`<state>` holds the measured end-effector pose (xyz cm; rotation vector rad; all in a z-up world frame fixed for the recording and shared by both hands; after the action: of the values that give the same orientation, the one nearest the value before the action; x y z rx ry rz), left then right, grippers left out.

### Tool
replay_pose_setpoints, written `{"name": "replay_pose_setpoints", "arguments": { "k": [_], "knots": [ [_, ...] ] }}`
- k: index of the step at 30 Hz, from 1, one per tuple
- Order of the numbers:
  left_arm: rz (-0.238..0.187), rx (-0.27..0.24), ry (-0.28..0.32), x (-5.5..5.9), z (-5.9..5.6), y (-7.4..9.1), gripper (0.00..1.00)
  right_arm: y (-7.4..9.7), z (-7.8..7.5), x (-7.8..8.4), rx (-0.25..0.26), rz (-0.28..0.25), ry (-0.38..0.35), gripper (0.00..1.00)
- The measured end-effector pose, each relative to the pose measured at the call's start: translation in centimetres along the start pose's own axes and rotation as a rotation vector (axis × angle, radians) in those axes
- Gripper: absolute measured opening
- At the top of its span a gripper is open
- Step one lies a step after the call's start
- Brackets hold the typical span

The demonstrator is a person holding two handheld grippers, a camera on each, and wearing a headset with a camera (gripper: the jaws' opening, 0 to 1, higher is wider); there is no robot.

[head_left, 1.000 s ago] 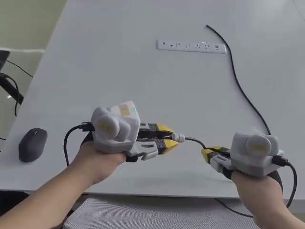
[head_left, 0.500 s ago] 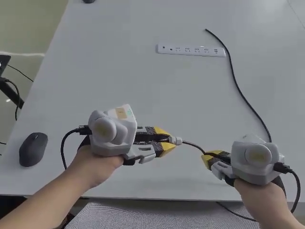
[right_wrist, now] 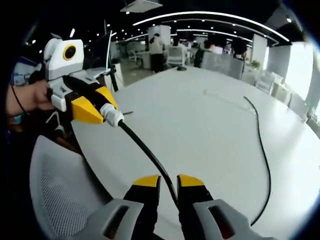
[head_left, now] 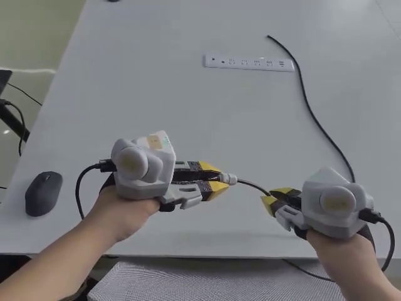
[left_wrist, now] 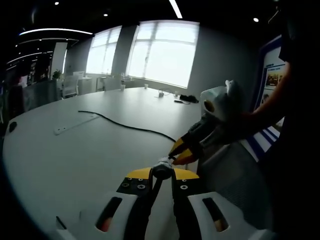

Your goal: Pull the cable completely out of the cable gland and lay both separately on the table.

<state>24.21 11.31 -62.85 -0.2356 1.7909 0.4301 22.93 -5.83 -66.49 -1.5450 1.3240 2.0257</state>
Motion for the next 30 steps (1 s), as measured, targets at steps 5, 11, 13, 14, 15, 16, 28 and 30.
{"name": "replay_pose_setpoints", "arguments": {
  "k": [5, 11, 13, 14, 15, 16, 28, 30],
  "knots": [
    [-0.002, 0.003, 0.001, 0.0, 0.0, 0.0, 0.15, 0.2, 0.8, -1.8, -0.028, -0.035, 0.118, 0.15],
    [0.005, 0.009, 0.004, 0.1, 0.0, 0.0, 0.15, 0.2, 2.4, -3.7, -0.100, -0.051, 0.249, 0.16],
    [0.006, 0.012, 0.008, 0.2, 0.0, 0.0, 0.15, 0.0, 2.7, -4.2, -0.122, -0.053, 0.316, 0.16],
    [0.007, 0.012, 0.007, 0.2, 0.0, 0.0, 0.15, -0.1, 3.0, -4.5, -0.137, -0.050, 0.366, 0.15],
    [0.007, 0.014, 0.007, 0.2, 0.0, 0.0, 0.15, -0.2, 3.2, -4.8, -0.152, -0.052, 0.407, 0.15],
    [0.008, 0.016, 0.009, 0.3, 0.0, 0.0, 0.15, -0.3, 3.4, -4.8, -0.166, -0.051, 0.421, 0.15],
    [0.017, 0.033, 0.013, 0.5, -0.1, -0.4, 0.15, -1.3, 4.1, -4.7, -0.246, -0.033, 0.509, 0.05],
    [0.015, 0.032, 0.016, 0.5, -0.1, -0.5, 0.15, -1.2, 4.1, -4.7, -0.243, -0.035, 0.509, 0.04]
  ]
}}
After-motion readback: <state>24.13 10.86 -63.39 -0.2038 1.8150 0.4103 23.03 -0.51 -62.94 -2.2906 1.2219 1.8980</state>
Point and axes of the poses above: the centre of the closed fingertips' face, and the gripper's own axes: y roughly backward along the fingers, z roughly to its left, x roughly out of its underside, the point moved 7 cm from there along y, roughly backward along the fingers, and after that the axes turned 13 degrees about -z, right-handed, at the moved point
